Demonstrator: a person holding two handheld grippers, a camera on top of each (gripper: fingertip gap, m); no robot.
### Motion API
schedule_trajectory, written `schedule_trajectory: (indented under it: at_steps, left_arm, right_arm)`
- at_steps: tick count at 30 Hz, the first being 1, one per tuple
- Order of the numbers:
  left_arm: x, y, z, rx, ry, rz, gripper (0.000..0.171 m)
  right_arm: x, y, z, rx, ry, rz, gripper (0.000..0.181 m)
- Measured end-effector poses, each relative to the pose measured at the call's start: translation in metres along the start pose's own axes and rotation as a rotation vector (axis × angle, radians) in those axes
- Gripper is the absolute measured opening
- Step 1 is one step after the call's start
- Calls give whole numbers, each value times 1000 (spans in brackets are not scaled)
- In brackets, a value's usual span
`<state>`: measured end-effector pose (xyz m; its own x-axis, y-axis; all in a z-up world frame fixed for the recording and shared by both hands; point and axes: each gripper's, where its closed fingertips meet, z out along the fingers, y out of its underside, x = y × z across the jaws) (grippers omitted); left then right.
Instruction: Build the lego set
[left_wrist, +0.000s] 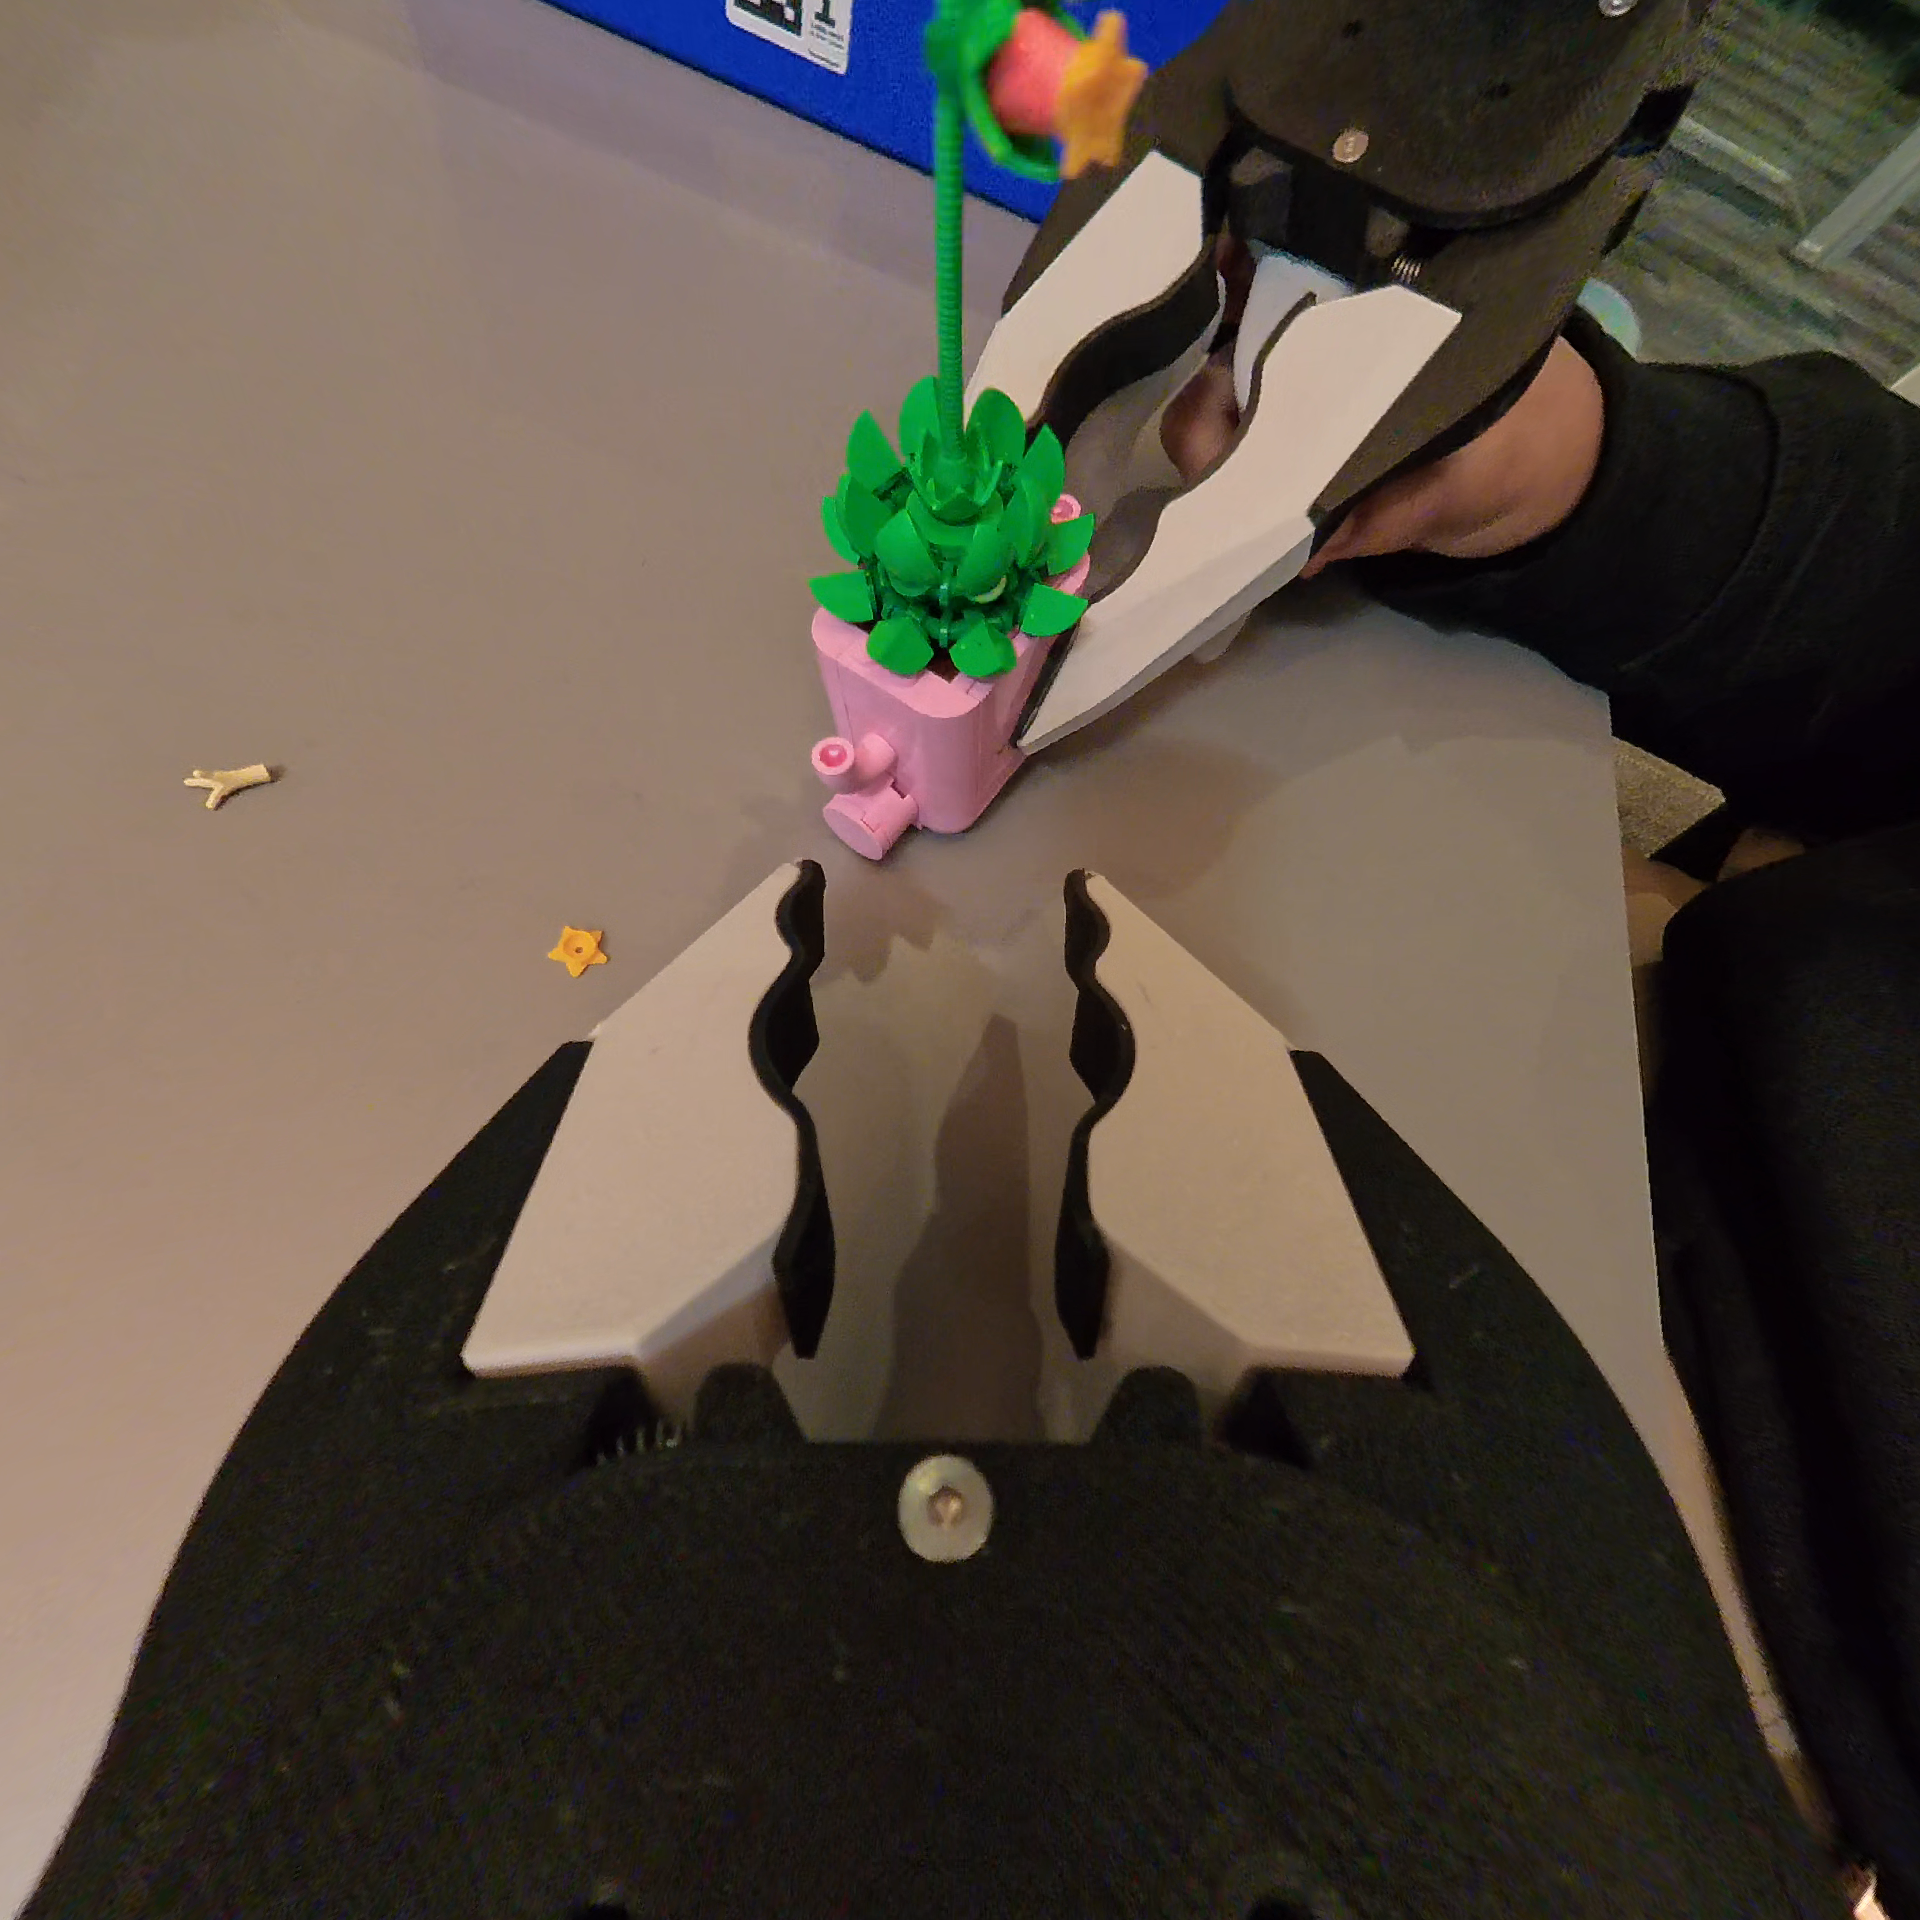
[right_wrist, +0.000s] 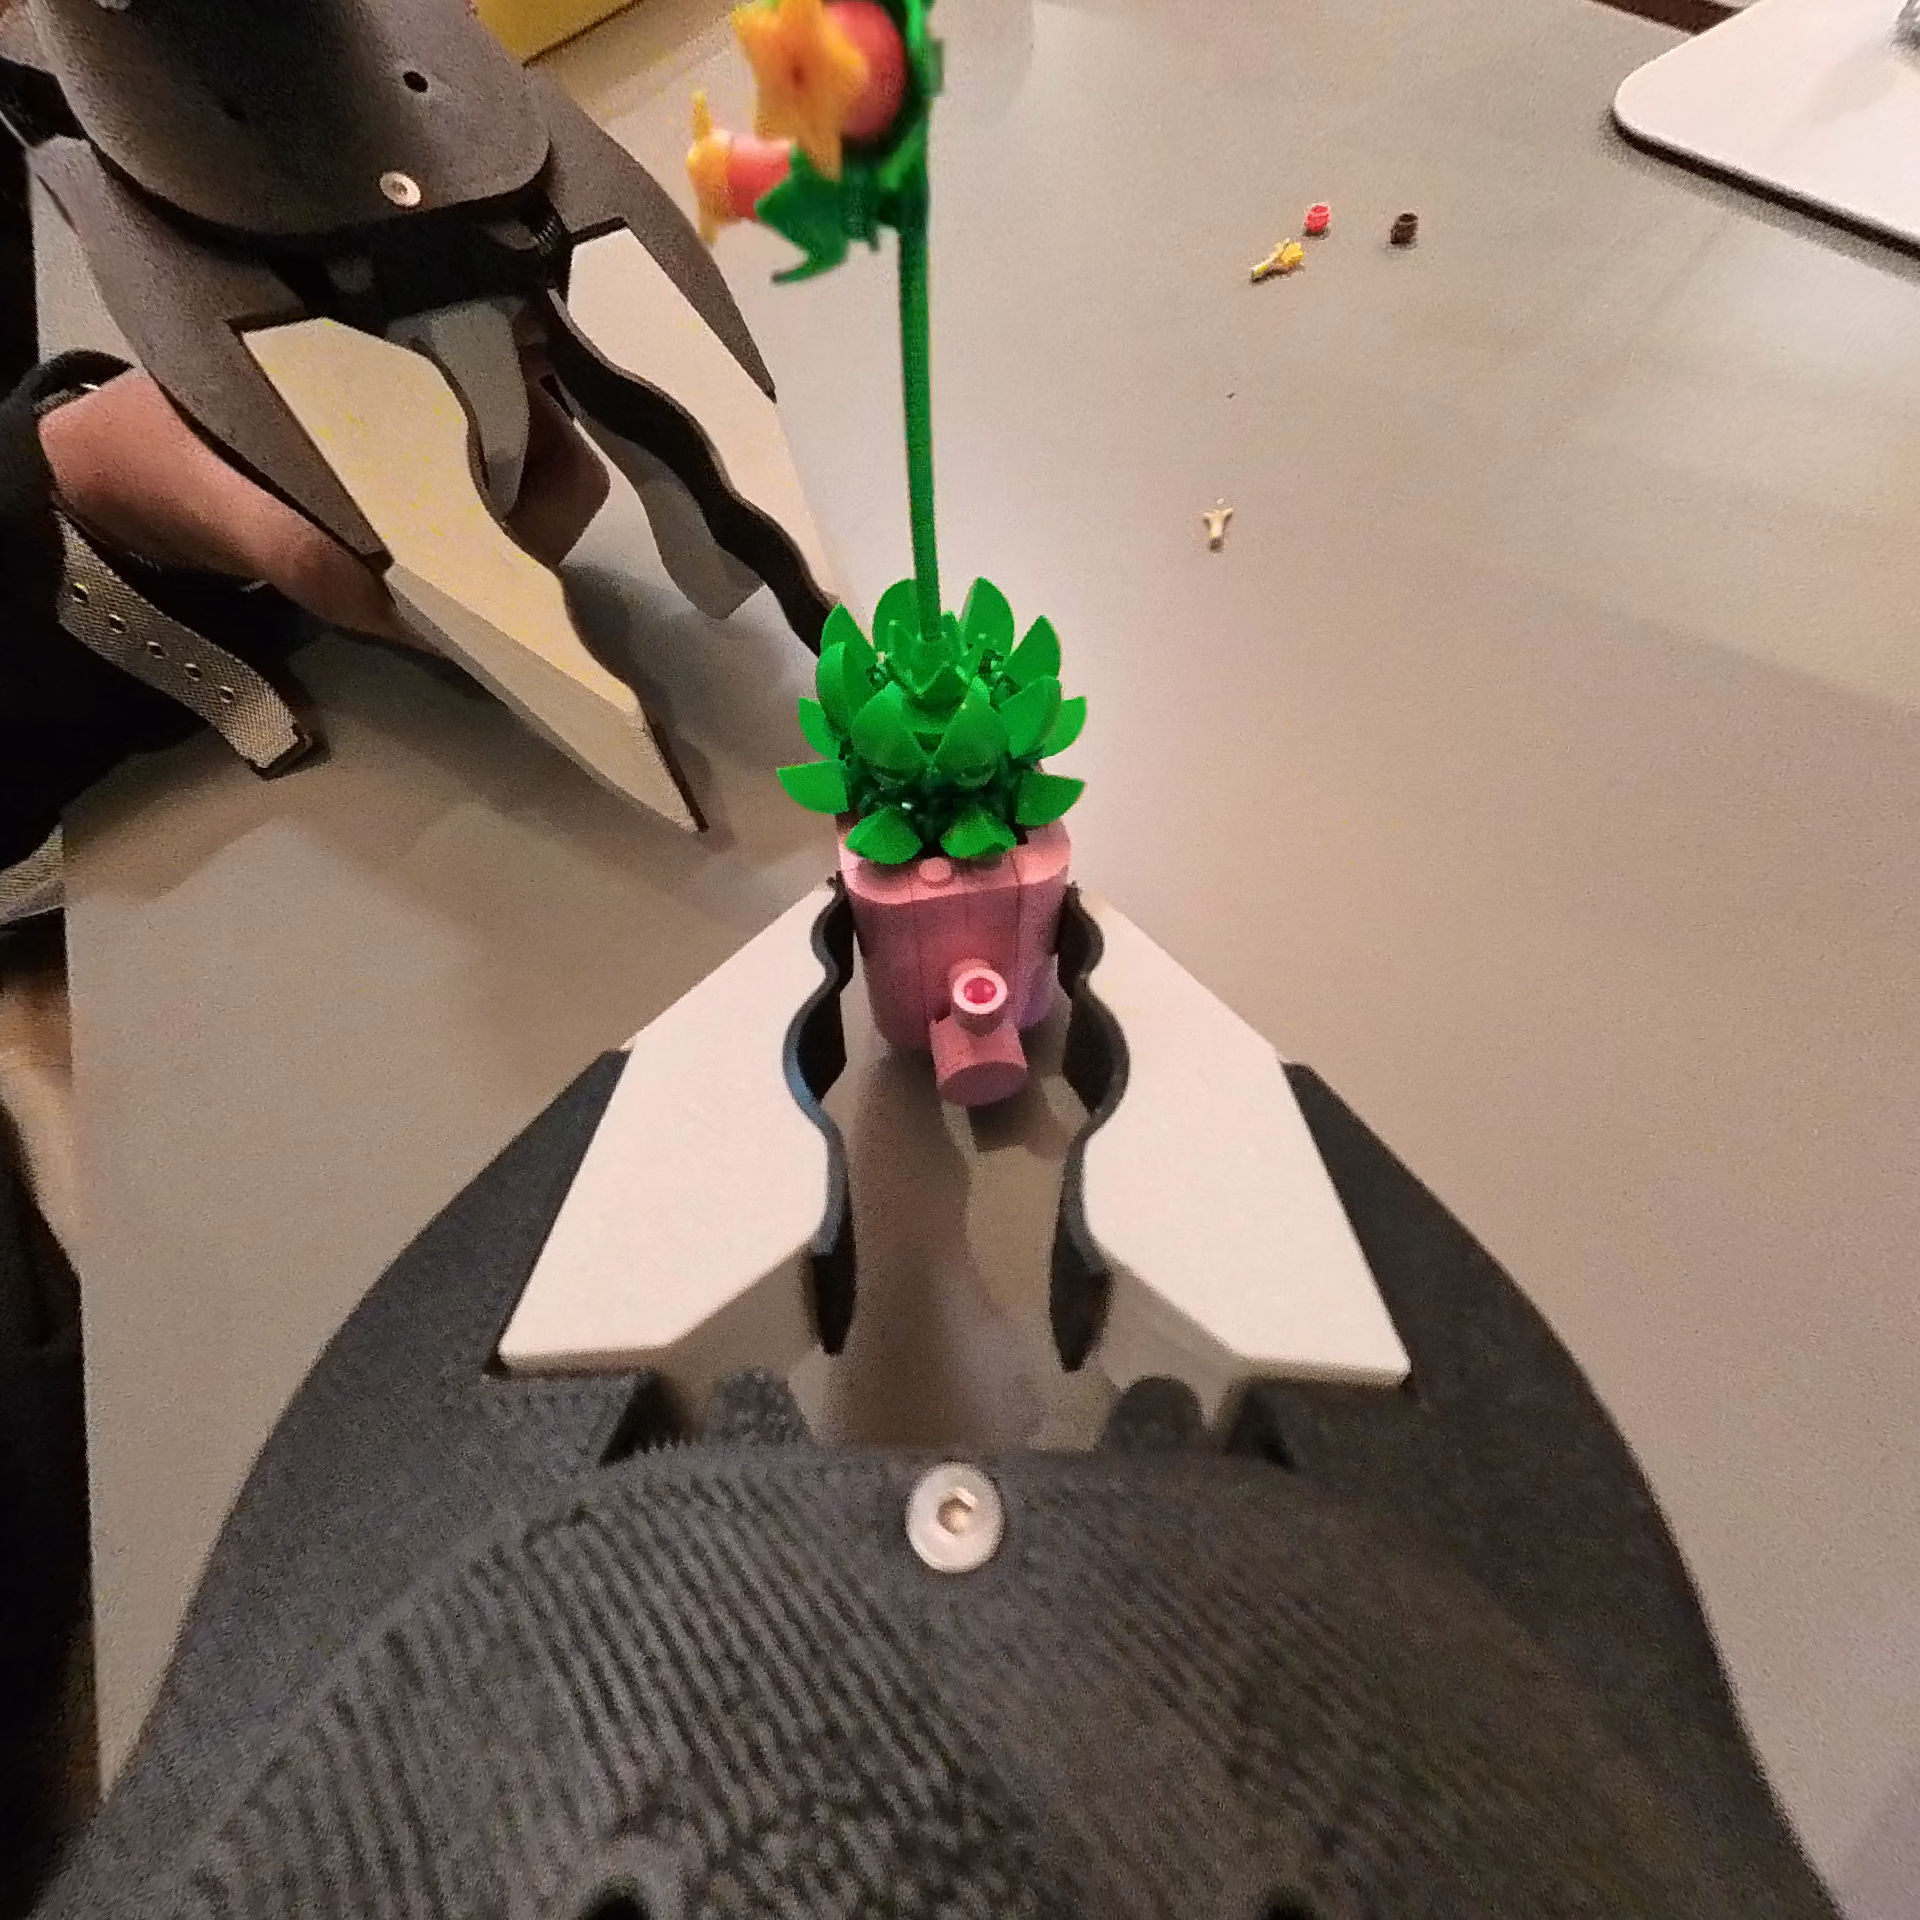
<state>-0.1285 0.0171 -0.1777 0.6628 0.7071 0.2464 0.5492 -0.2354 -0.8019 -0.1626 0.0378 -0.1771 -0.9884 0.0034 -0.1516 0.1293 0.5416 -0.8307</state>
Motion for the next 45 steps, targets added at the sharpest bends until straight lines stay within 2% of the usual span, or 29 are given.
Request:
schedule_trajectory:
  at_steps: [10,17,28,45]
  left_arm:
    - [-1,1,1,-7,0,-5,46]
    - [-1,1,2,-14,-1,-6,46]
    - [-1,2,3,-23,-5,-3,46]
    - [-2,-1,1,0,-22,7,47]
  right_arm:
    - [-1,1,0,-8,22,-58,38]
    - [12,16,5,-112,168,-190,41]
    - [12,16,5,-114,163,-187,42]
    - [15,10,0,-65,158,-142,56]
